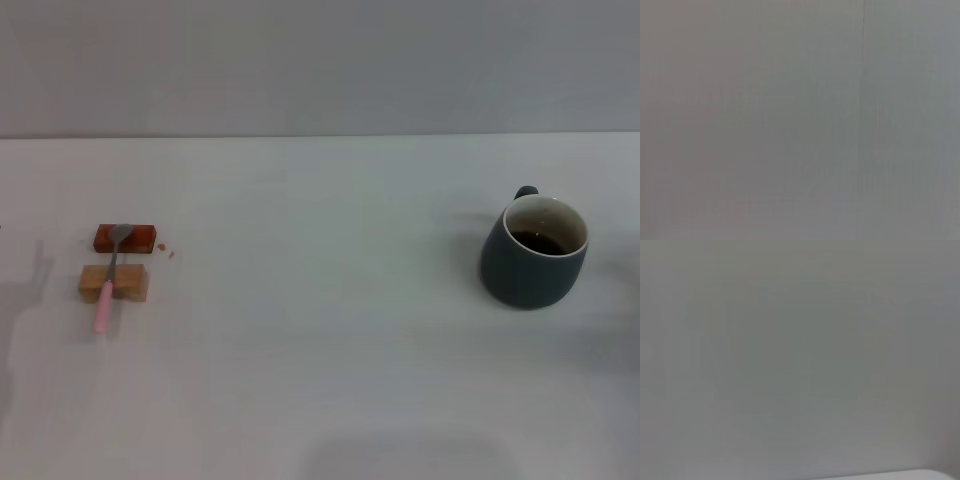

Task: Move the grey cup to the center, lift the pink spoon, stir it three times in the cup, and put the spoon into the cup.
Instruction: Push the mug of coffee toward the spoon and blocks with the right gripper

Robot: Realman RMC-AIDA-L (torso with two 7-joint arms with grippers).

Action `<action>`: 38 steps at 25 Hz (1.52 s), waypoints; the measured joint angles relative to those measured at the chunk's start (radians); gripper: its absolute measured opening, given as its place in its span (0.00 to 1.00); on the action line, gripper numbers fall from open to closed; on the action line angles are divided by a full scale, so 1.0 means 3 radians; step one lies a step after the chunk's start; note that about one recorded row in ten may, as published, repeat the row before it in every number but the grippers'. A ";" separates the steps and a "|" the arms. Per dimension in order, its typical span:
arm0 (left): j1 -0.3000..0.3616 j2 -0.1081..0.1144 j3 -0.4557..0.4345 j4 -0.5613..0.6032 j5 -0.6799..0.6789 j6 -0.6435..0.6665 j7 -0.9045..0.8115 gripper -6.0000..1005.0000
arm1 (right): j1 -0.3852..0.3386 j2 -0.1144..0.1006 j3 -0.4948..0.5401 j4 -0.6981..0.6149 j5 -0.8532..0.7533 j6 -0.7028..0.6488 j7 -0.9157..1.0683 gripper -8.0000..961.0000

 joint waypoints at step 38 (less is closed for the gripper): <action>-0.0045 0.0000 0.0005 -0.0039 -0.0005 0.0008 0.0002 0.82 | 0.0018 0.0018 -0.0970 0.0496 -0.0002 0.0359 0.0030 0.01</action>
